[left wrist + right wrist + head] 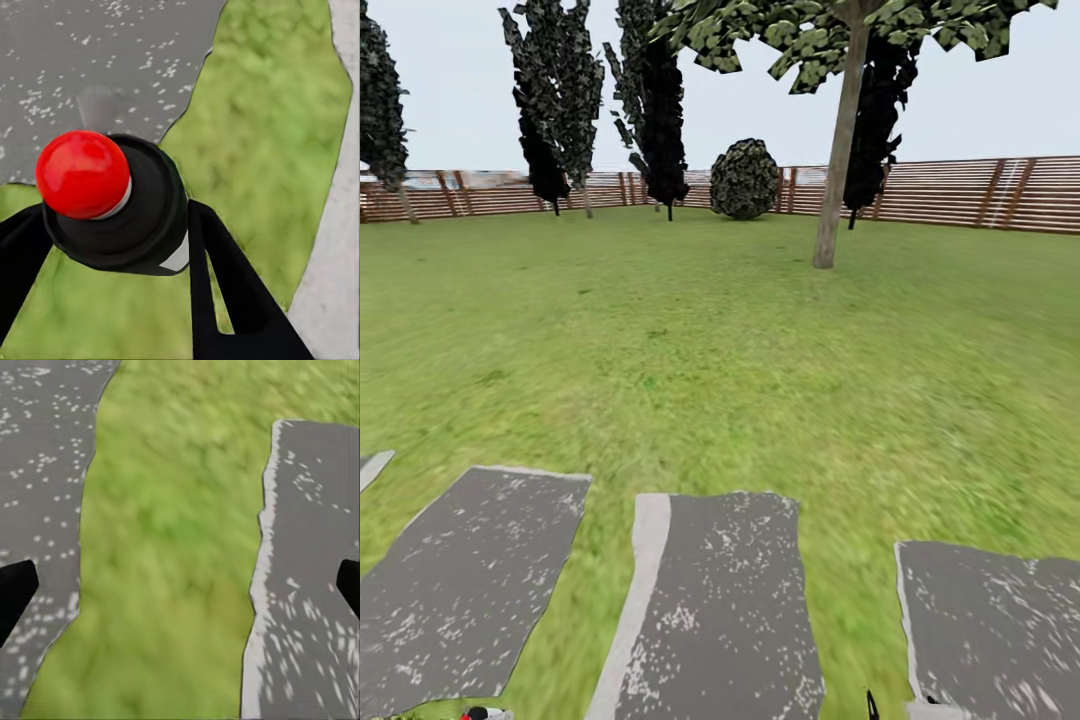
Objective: Pick up the pesticide atomizer in the garden and spray insectifuge to fully cover both potted plants in the garden.
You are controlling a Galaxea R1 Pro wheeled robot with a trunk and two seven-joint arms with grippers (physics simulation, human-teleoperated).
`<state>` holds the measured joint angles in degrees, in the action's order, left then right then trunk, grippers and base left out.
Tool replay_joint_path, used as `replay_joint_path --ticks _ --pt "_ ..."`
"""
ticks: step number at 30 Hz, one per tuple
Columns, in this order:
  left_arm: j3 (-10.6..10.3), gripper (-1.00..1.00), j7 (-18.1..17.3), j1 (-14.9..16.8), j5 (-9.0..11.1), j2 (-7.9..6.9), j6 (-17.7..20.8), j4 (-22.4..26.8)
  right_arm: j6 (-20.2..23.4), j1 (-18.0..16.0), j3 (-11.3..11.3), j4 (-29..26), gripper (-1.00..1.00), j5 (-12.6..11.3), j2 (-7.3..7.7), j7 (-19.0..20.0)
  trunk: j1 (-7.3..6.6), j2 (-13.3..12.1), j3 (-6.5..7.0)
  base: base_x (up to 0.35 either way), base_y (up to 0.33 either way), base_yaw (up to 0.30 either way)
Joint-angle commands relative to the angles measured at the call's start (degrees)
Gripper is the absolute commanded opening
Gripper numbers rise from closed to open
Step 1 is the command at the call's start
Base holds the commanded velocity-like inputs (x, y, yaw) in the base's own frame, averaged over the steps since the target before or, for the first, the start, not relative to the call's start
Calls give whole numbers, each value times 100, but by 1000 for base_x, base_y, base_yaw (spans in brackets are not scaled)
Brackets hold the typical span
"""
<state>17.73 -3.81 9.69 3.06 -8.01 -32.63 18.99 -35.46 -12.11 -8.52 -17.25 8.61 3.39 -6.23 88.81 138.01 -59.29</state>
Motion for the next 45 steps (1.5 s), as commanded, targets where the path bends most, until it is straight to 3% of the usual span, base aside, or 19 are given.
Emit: replay_joint_path --ticks 1,45 --pt "15 -100 -41 6 34 1 -17 -9 -13 -2 -19 2 100 62 -1 -36 1 2 -5 181 258 274" --pt "4 -100 -41 6 37 1 -60 -9 -13 -2 -18 2 100 62 -5 -36 1 2 -5 213 259 275"
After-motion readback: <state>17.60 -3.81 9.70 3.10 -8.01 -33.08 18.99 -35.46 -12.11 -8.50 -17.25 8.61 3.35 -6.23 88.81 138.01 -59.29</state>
